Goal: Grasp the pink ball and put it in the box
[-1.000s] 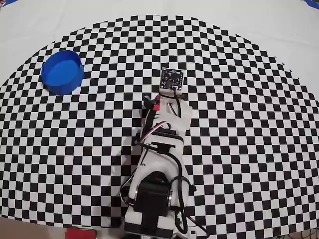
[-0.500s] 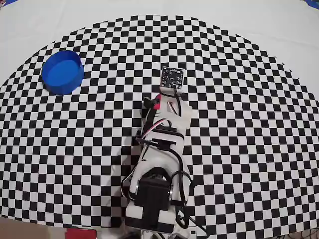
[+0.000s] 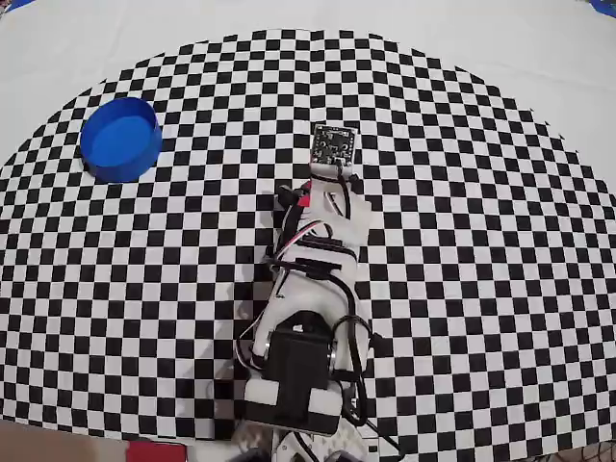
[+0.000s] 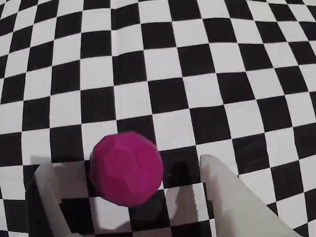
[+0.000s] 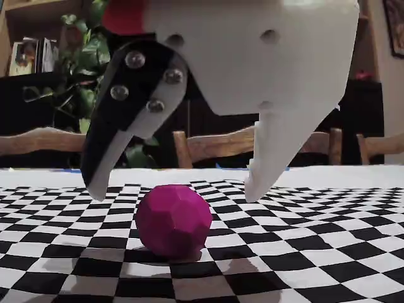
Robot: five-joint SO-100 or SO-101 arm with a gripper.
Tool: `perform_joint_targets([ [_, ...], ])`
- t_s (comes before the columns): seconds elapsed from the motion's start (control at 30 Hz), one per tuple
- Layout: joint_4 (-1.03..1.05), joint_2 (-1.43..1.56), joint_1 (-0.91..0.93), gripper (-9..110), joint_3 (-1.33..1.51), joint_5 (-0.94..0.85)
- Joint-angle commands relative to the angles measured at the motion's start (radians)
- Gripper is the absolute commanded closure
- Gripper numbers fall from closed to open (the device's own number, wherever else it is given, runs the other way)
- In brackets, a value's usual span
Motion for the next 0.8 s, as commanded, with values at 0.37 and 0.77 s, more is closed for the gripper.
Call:
perform_joint_targets([
  [0.37, -0.006, -0.064, 0.0, 67, -0.078, 0.011],
  [0.77, -0.008, -0.104, -0.006, 67, -0.098, 0.011],
])
